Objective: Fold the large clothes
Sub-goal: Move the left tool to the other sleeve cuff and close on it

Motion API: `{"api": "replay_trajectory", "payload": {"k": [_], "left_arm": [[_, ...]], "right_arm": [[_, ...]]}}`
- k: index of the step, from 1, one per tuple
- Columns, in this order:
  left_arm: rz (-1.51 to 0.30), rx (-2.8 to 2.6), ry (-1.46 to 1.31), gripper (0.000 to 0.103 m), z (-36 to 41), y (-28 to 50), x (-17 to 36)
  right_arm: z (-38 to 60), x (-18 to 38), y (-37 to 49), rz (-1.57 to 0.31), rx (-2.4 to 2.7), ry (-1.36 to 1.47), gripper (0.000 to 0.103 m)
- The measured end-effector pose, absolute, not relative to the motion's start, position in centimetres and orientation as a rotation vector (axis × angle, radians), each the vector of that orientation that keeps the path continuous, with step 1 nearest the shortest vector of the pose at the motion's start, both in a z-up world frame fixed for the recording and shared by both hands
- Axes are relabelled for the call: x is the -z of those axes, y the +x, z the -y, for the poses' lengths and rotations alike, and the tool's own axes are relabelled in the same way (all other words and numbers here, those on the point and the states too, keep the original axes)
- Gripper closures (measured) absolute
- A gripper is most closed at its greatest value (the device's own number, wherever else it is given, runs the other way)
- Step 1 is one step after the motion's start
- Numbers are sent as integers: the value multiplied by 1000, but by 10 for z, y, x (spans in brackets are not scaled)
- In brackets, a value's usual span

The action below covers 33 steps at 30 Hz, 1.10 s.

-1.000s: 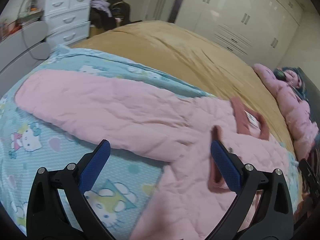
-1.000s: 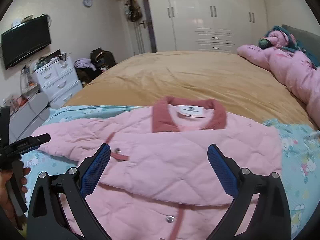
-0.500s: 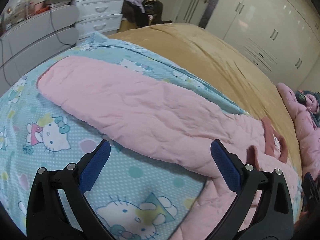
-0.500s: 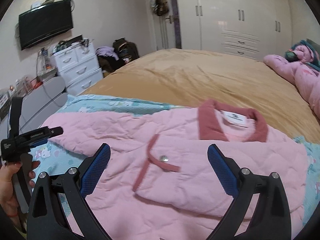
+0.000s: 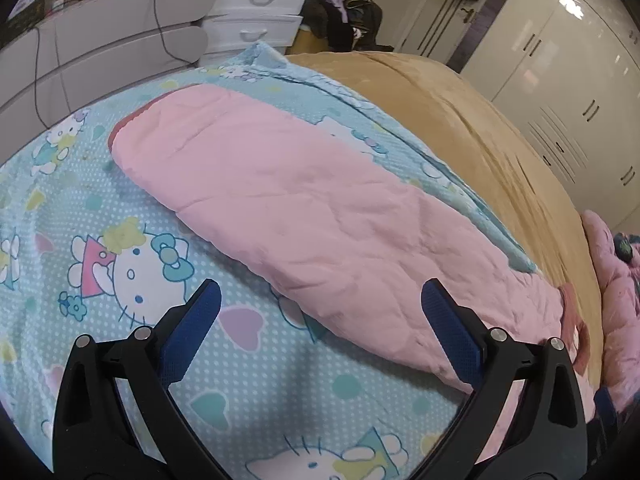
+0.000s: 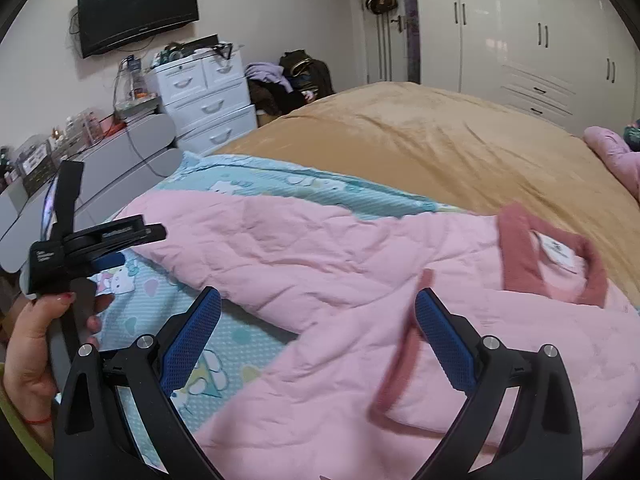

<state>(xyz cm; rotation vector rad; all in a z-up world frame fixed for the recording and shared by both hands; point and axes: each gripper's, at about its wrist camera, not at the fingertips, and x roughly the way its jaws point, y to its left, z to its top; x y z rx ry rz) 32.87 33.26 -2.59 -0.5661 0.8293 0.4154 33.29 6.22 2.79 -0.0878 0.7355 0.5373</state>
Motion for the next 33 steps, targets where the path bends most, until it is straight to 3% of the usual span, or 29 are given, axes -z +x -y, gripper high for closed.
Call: {"api": "replay_trajectory", "payload": {"k": [26, 28, 30, 31, 33], "left_arm": [[-773, -455, -703, 10, -380, 363, 77], [-750, -463, -718, 22, -384, 361, 79], [-724, -472, -714, 58, -387, 358, 76], [-708, -466, -717, 63, -389, 356, 75], [-667, -436, -733, 82, -392, 352, 68]], "right_arm": [[-32, -4, 340, -799, -513, -29, 6], [-26, -4, 340, -800, -502, -14, 6], [-21, -4, 339, -800, -495, 1, 6], [-18, -4, 338, -799, -491, 9, 6], [-13, -4, 337, -799, -488, 23, 6]]}}
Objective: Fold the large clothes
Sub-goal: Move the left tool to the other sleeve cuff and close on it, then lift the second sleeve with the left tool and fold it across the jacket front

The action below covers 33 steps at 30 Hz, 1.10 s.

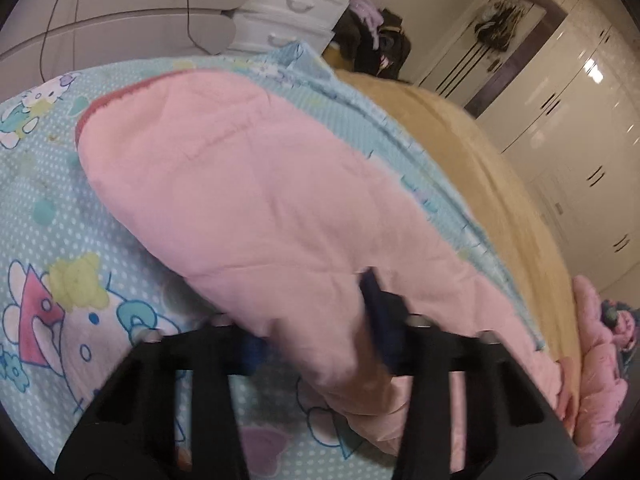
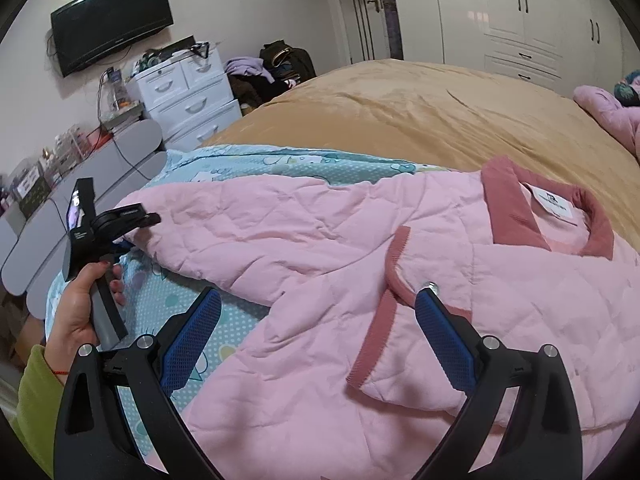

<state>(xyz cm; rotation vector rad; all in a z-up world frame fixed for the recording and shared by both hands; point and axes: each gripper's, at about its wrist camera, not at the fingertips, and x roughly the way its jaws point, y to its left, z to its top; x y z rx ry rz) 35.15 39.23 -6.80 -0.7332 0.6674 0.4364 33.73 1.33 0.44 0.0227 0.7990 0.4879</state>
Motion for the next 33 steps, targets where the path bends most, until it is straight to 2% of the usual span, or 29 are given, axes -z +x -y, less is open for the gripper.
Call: {"api": "replay_trajectory", "payload": {"k": [2, 5, 21, 33], "left_arm": [[-635, -417, -727, 89, -391, 349, 59], [-576, -385, -707, 93, -385, 344, 37], [-328, -185, -549, 96, -302, 314, -85], [-211, 42, -316, 97, -164, 286, -143]], "right_arm": [[-7, -5, 335, -800, -486, 36, 6], [5, -7, 328, -793, -476, 53, 6], [124, -29, 289, -727, -348, 217, 6], [200, -29, 265, -694, -252, 322, 6]]}}
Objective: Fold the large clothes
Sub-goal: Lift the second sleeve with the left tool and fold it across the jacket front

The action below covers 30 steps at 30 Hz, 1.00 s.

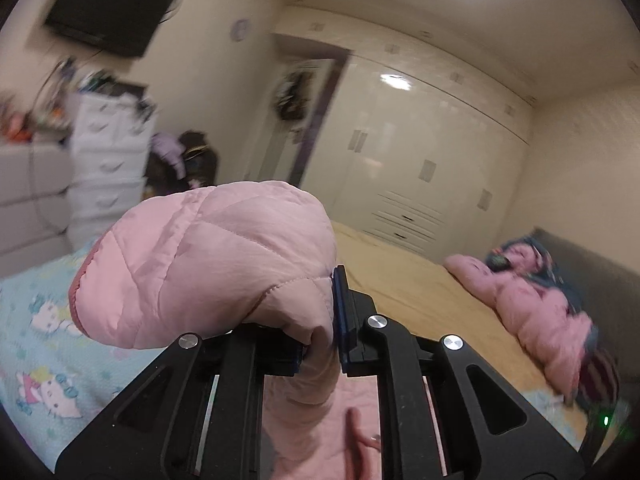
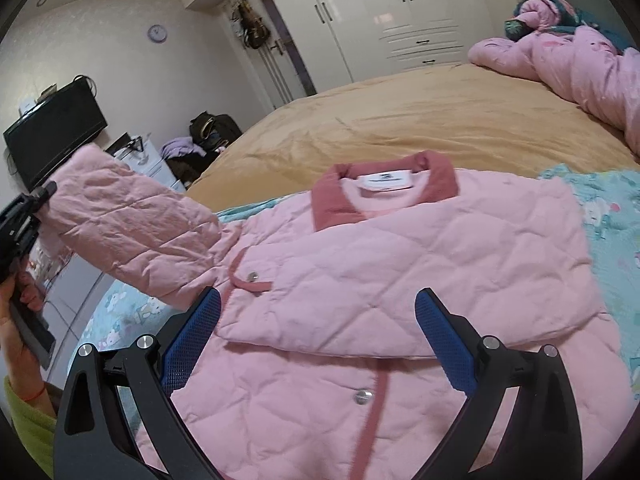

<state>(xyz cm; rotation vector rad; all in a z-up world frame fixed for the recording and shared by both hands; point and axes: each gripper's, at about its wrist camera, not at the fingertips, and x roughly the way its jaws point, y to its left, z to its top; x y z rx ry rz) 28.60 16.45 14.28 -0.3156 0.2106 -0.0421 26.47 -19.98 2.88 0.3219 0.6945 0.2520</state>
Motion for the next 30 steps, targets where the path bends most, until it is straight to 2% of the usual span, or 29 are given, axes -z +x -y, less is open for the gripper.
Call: {"api": "replay_trajectory", "payload": {"k": [16, 22, 30], "left_arm": [[-388, 328, -15, 97, -5, 295, -77], [-487, 415, 150, 98, 51, 296, -36], [-627, 471, 489, 97, 119, 290, 47]], "right_arm": [[298, 2, 217, -723, -86, 502, 6], [331, 11, 203, -735, -16, 542, 6], [365, 19, 191, -731, 49, 588, 6]]}}
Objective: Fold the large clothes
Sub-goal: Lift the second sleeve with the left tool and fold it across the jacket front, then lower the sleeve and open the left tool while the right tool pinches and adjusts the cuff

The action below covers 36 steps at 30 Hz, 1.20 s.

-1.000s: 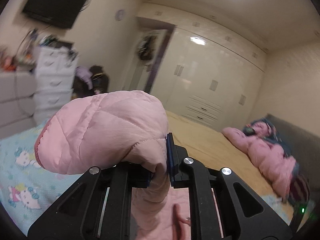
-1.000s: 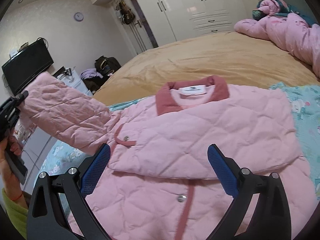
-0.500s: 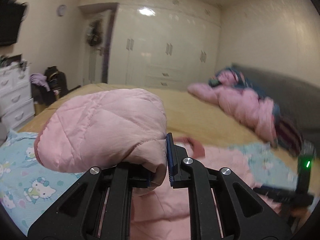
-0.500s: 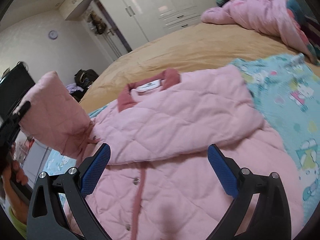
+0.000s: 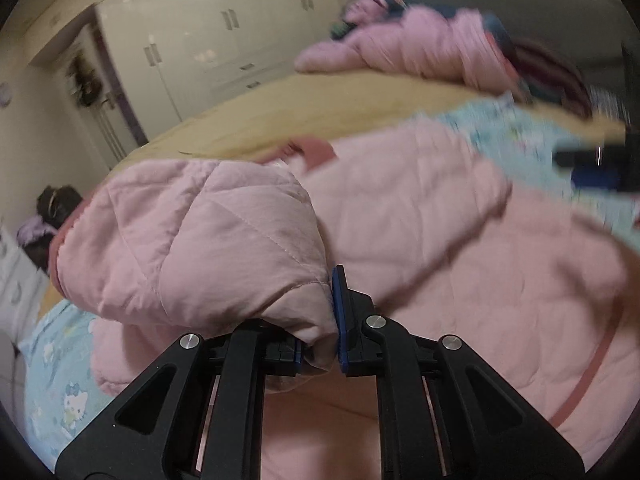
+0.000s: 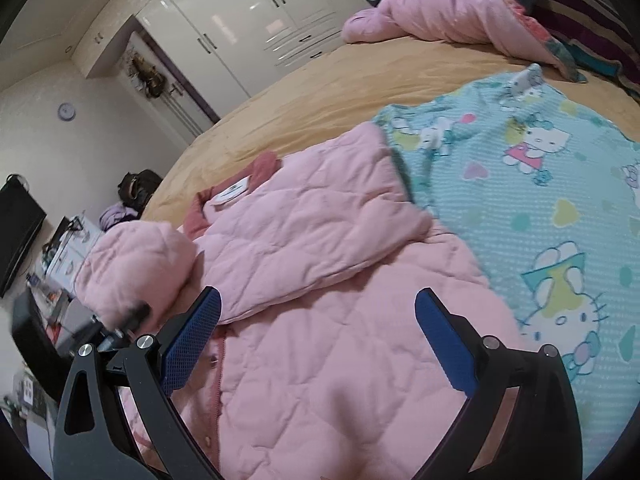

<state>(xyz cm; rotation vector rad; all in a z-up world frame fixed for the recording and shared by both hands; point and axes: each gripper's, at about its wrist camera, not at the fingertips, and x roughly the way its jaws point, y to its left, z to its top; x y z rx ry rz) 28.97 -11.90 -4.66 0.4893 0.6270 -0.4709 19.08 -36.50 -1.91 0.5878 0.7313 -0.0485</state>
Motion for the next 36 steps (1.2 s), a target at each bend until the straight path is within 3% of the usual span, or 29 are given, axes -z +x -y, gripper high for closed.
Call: {"api": "replay_trajectory", "payload": {"k": [6, 7, 9, 14, 19, 25, 36], "left_arm": [[-603, 441, 707, 96, 136, 277, 76], [-592, 439, 741, 94, 138, 274, 79], [-581, 448, 778, 80, 141, 268, 81], [-586, 466, 795, 70, 143, 264, 82], [-599, 479, 755, 70, 141, 267, 77], [-600, 480, 758, 66, 142, 266, 78], [-597, 483, 756, 66, 144, 268, 78]], "right_arm": [[375, 23, 188, -732, 77, 606, 6], [375, 22, 188, -735, 73, 604, 6], [374, 21, 190, -734, 71, 595, 6], [373, 10, 204, -748, 51, 590, 6], [321, -52, 268, -786, -144, 482, 6], [203, -104, 360, -993, -334, 283, 4], [119, -73, 436, -1277, -173, 137, 5]]}}
